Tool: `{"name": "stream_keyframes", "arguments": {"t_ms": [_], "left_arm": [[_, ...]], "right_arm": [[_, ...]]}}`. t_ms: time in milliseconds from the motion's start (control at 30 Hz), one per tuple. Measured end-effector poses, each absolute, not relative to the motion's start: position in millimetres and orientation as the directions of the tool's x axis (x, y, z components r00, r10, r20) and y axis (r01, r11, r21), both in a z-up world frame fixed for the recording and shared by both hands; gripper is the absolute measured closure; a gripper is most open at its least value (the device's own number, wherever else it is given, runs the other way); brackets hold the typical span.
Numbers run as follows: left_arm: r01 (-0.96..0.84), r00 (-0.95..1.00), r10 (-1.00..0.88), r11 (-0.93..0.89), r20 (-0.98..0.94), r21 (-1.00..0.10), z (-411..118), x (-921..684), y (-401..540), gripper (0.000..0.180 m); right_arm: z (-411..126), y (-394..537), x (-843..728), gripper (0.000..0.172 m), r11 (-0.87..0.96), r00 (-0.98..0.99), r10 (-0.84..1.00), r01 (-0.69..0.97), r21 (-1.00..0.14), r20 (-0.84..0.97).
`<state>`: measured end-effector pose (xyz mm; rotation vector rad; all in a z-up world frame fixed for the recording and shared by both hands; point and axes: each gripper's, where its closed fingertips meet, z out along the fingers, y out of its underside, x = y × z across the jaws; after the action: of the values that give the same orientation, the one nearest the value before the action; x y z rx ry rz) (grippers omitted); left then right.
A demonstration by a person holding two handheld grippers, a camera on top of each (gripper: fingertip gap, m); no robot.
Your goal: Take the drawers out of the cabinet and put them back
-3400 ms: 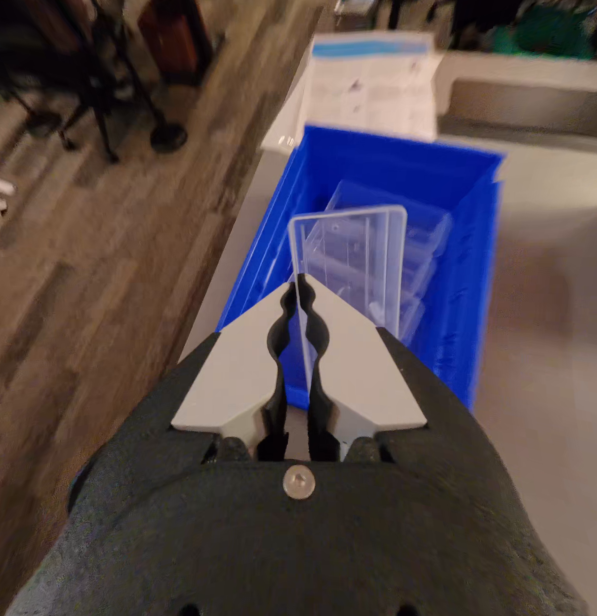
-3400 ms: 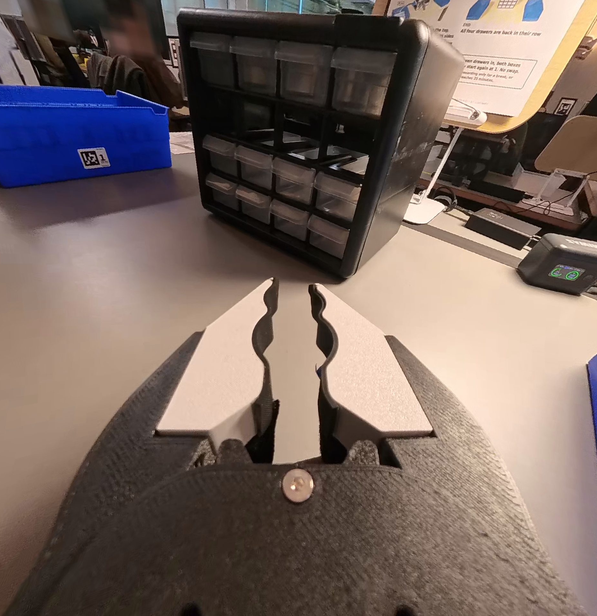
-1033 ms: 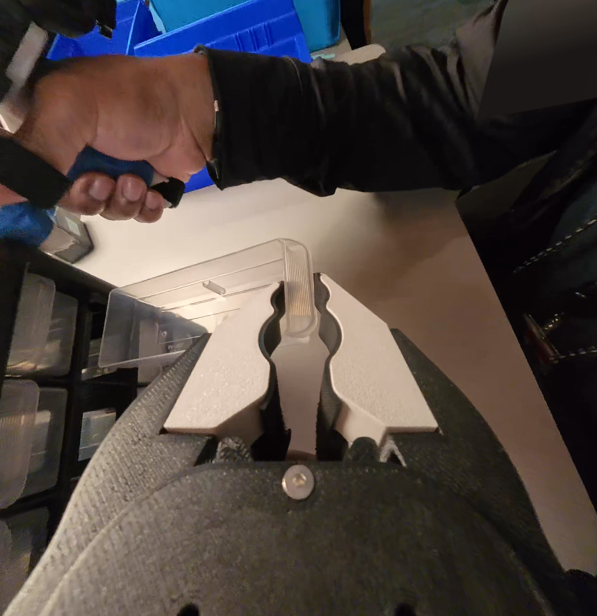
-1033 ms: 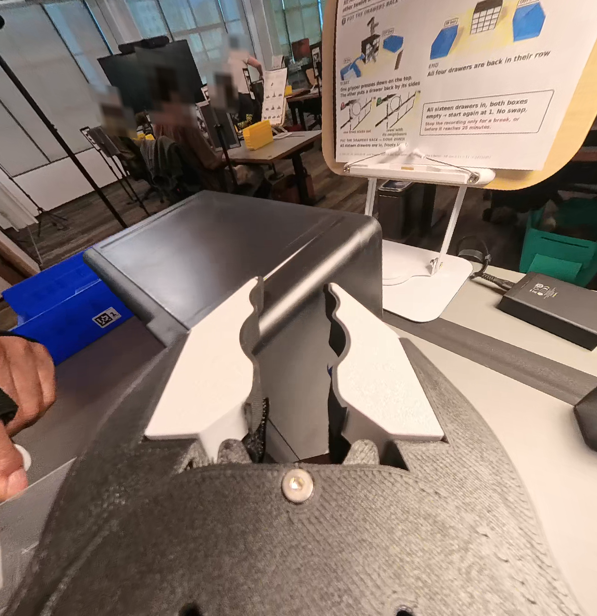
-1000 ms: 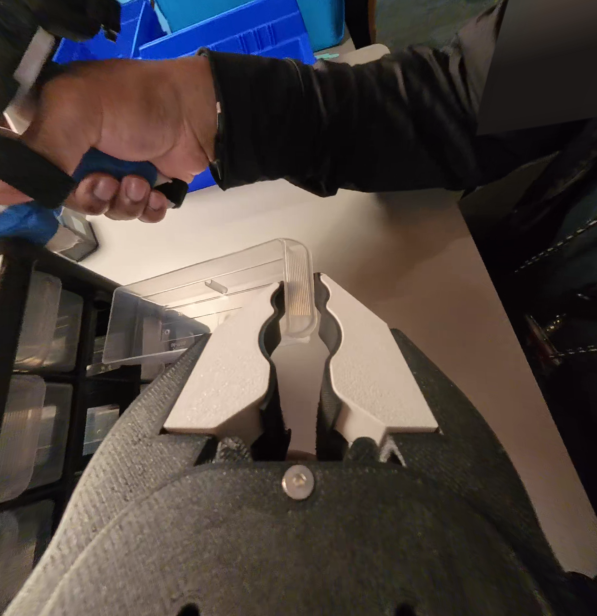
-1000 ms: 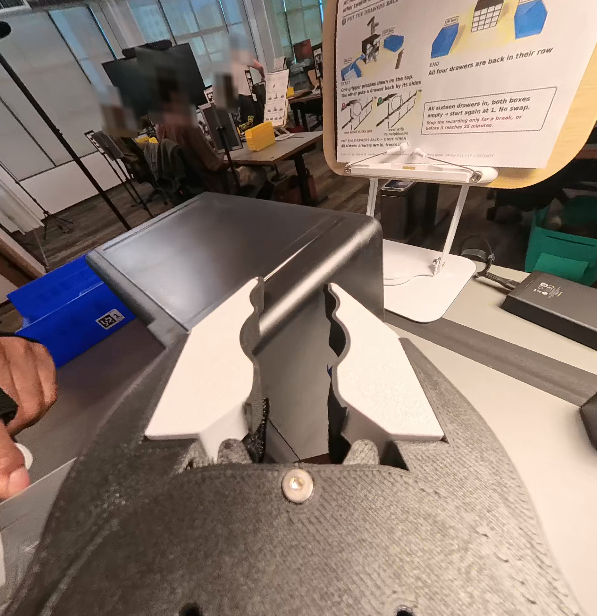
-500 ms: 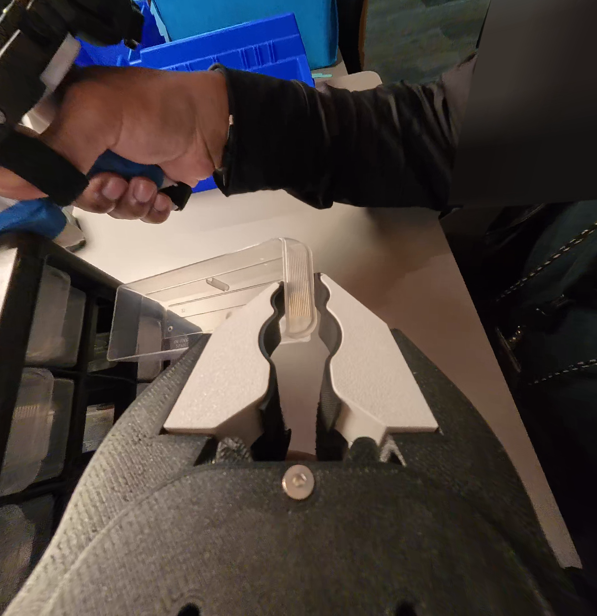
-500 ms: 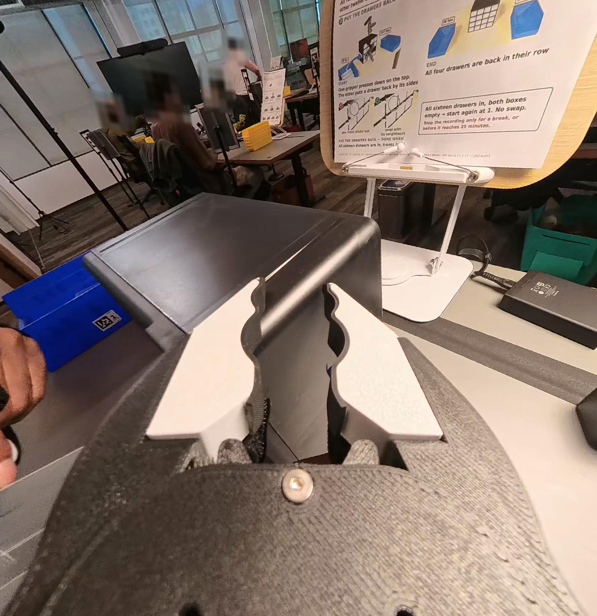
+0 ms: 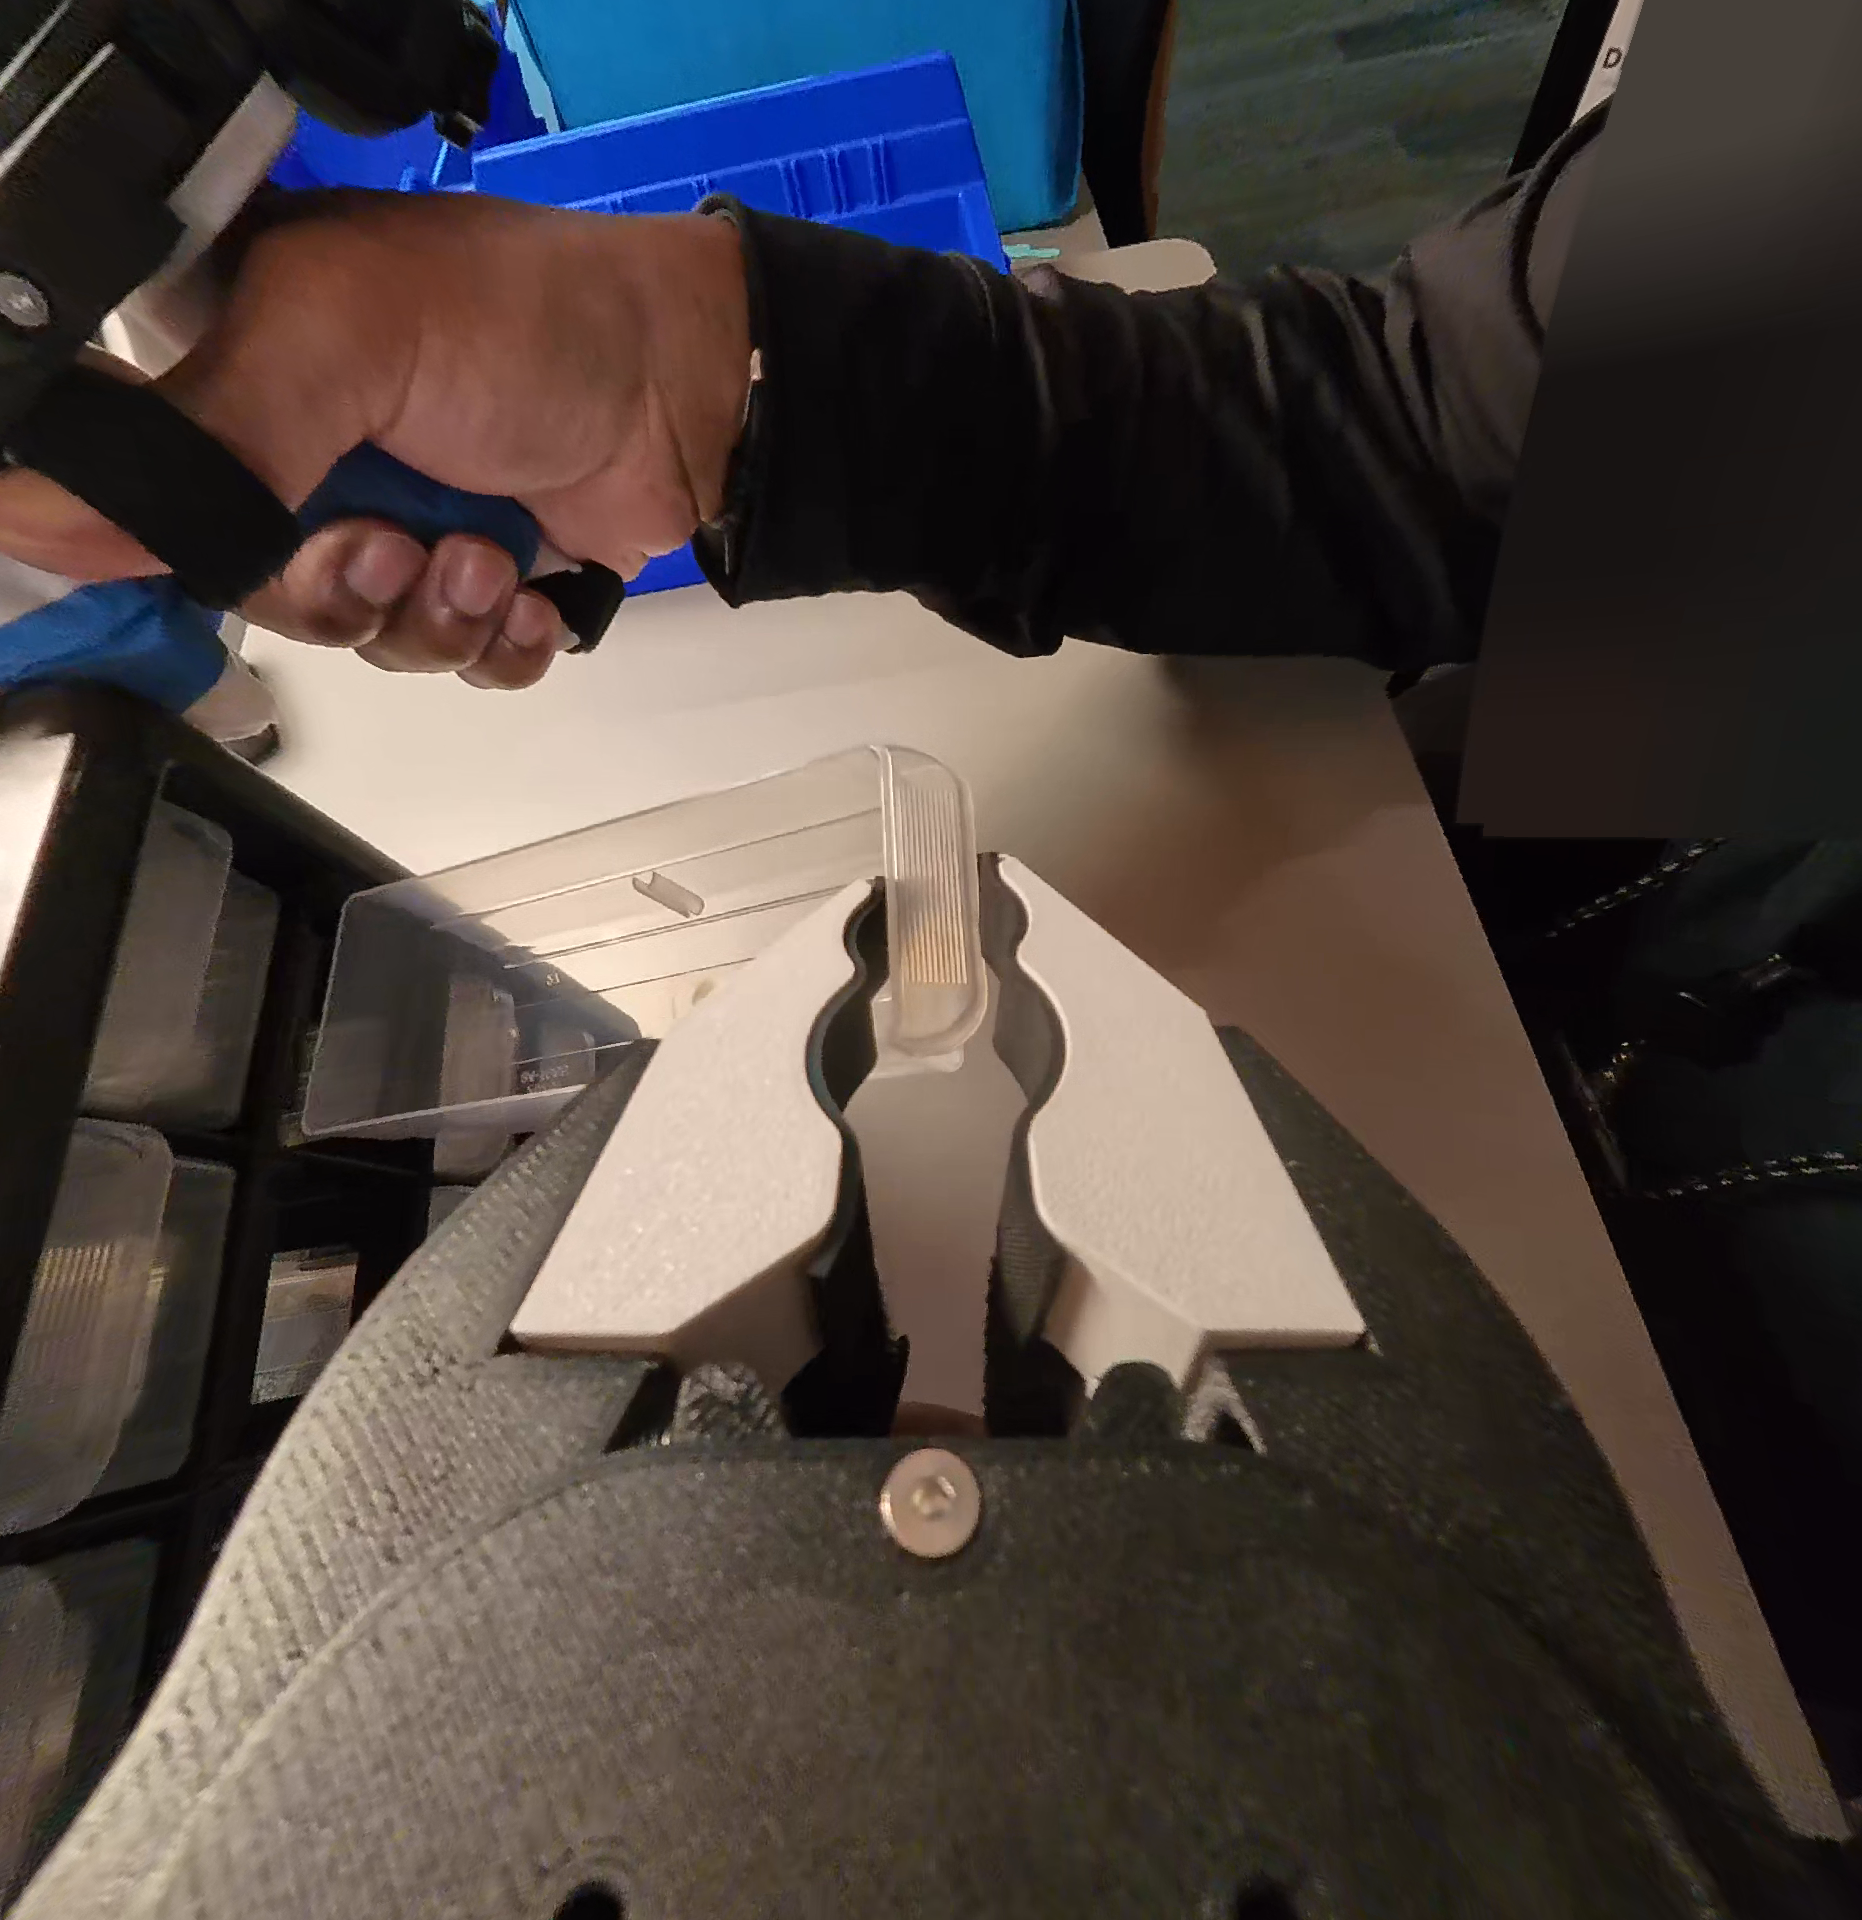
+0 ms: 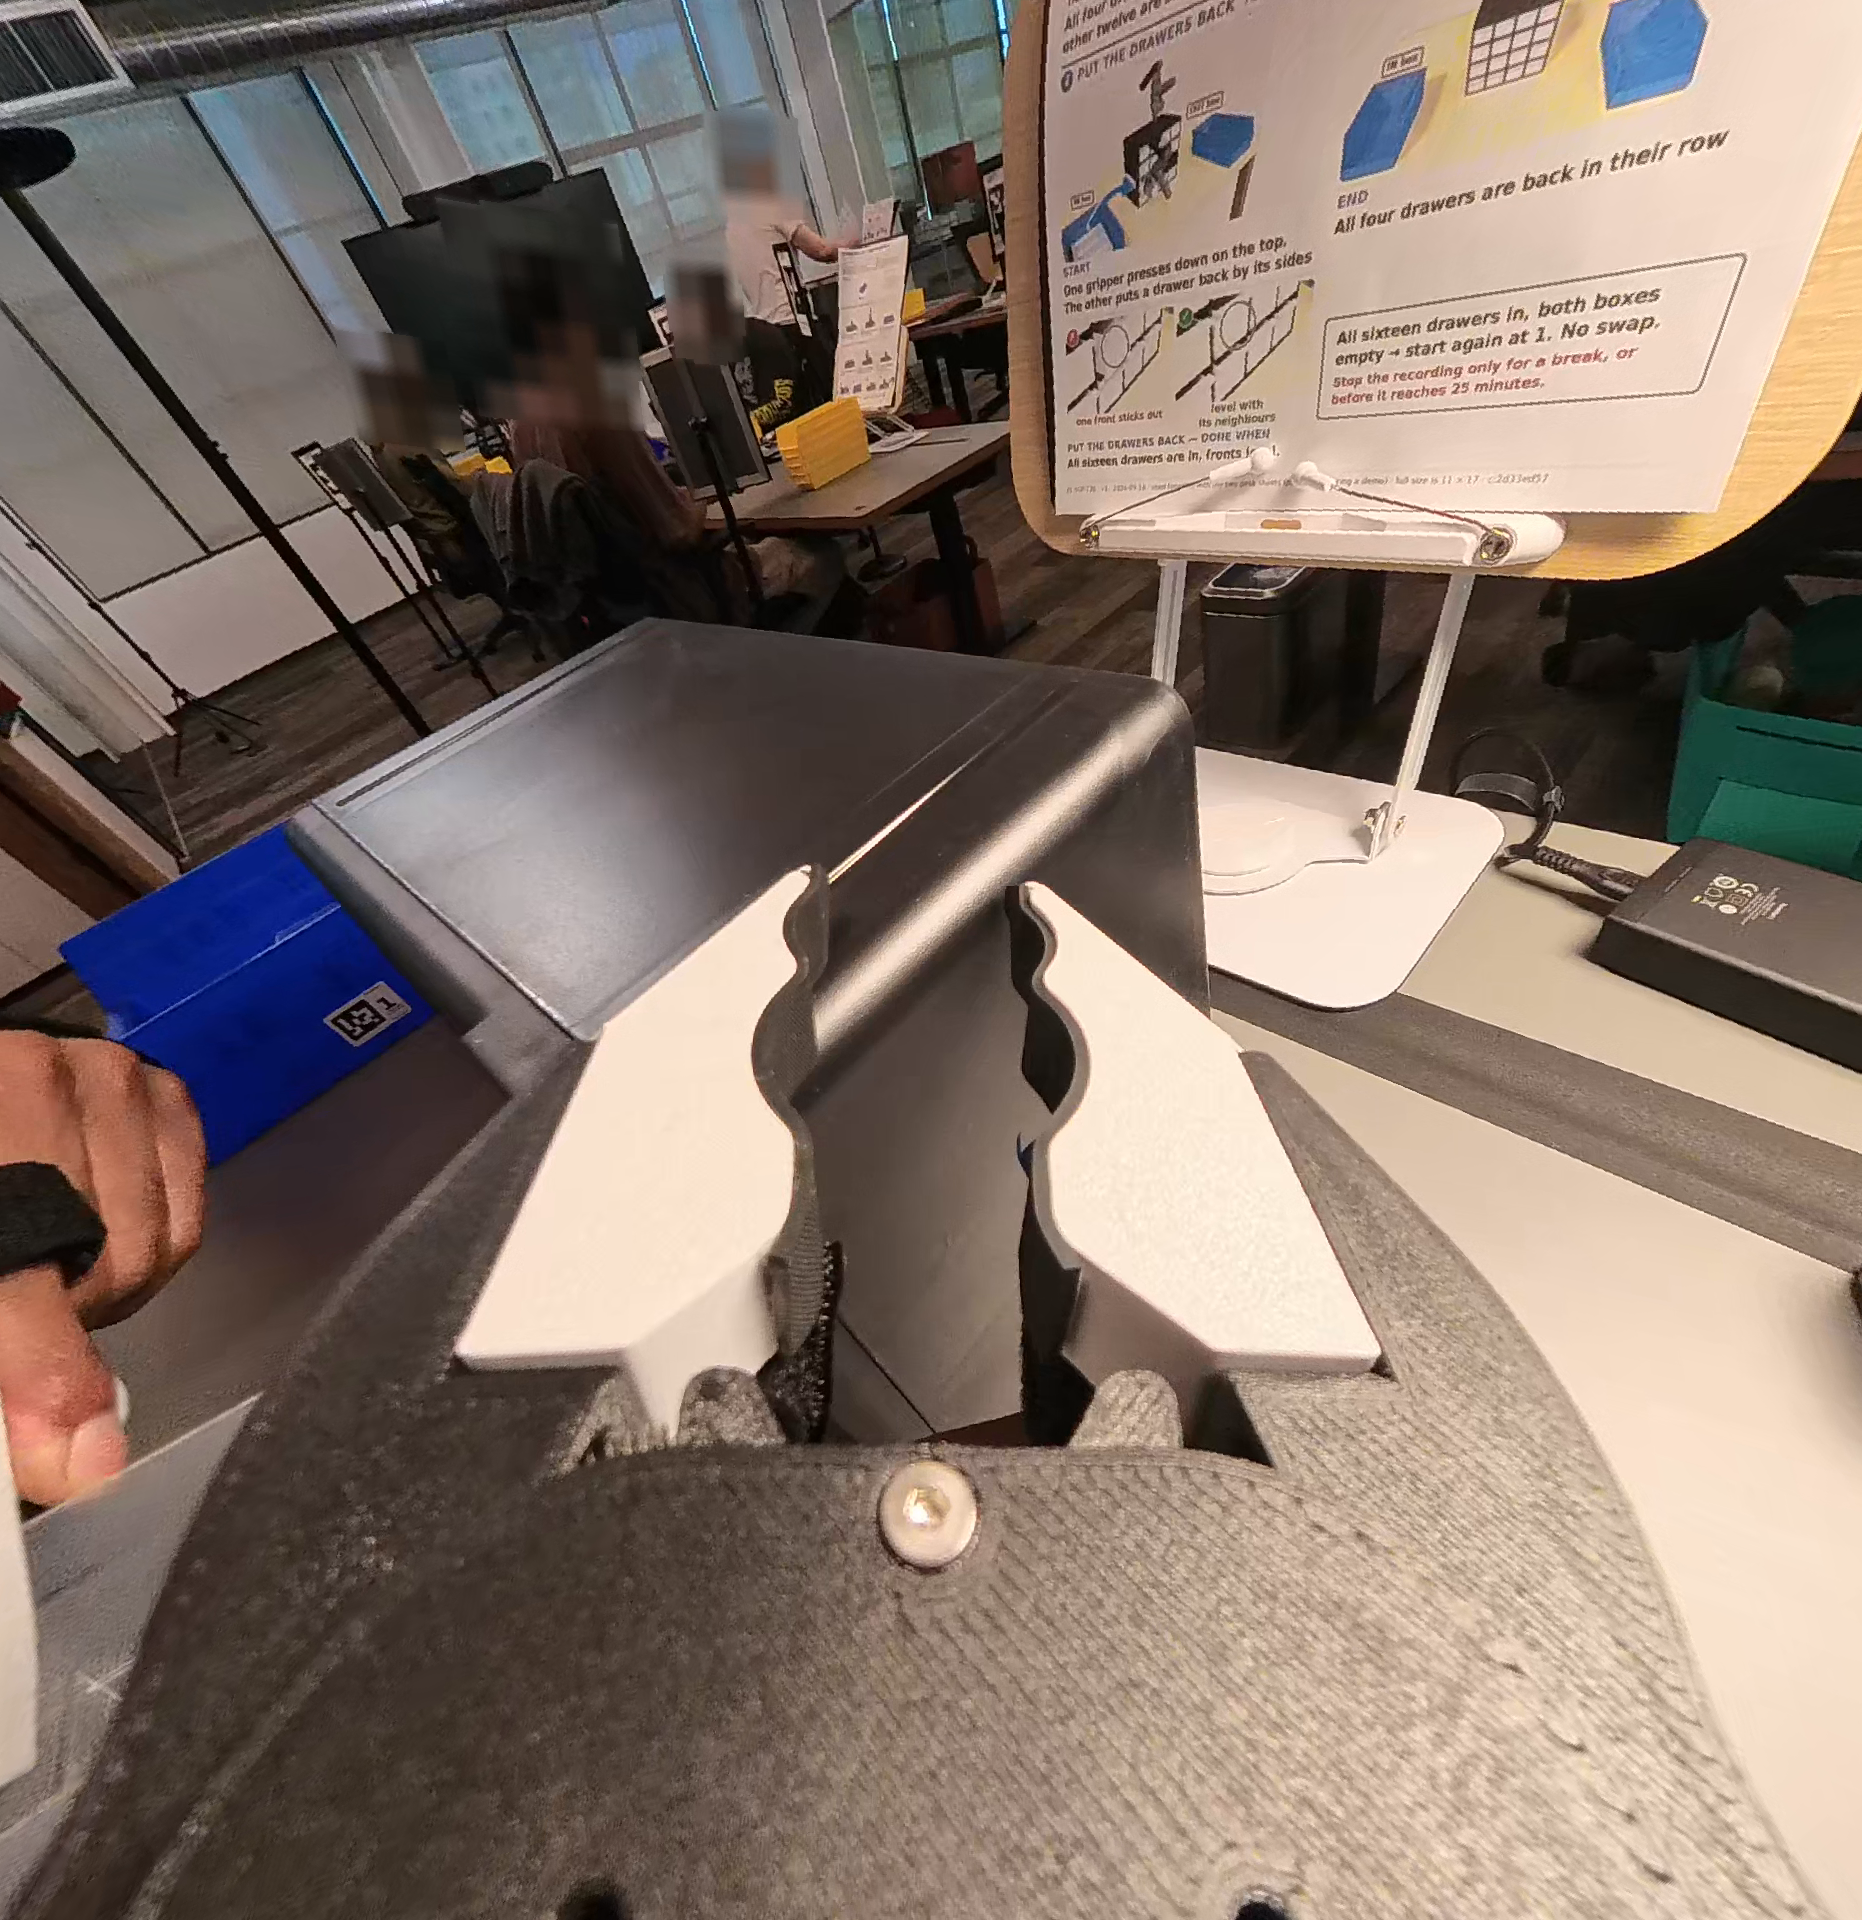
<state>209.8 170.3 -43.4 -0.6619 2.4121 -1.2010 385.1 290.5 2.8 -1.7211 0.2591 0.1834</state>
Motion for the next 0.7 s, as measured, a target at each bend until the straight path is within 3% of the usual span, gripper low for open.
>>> {"name": "stream_keyframes", "arguments": {"t_ms": [700], "left_arm": [[-0.226,-0.771,-0.589,0.608,-0.241,-0.761,-60.6,234.1,181.1,0.164]], "right_arm": [[4.2,291.1,385.0,0.139,-0.142,0.963,-0.069,-0.267,-0.953,-0.260]]}}
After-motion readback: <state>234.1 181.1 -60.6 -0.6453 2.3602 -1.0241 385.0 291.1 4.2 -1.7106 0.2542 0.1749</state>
